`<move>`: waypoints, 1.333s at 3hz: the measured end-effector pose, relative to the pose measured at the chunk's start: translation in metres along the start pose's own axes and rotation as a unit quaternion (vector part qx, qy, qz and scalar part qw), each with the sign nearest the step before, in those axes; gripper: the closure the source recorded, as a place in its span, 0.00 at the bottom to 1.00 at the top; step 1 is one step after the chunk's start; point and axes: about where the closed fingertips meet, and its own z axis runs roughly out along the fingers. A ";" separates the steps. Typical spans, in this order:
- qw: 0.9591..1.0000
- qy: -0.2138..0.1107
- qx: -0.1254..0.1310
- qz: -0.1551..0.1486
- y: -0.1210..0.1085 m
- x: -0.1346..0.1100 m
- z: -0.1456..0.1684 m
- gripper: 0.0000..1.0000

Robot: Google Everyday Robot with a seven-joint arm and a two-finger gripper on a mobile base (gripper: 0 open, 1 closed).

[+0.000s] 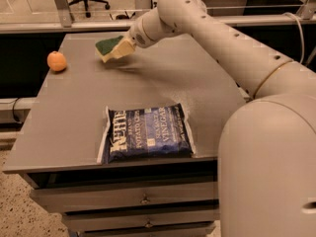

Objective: Move sponge near orange

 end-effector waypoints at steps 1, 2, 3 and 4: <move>1.000 -0.013 -0.013 0.009 0.015 -0.010 0.019 1.00; 0.999 -0.021 -0.027 0.011 0.030 -0.019 0.034 1.00; 0.999 -0.023 -0.040 0.011 0.043 -0.025 0.049 1.00; 0.999 -0.022 -0.046 0.011 0.051 -0.027 0.058 0.87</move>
Offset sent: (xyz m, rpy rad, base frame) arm -0.0103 0.0679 -0.0099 0.0776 0.0358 0.0577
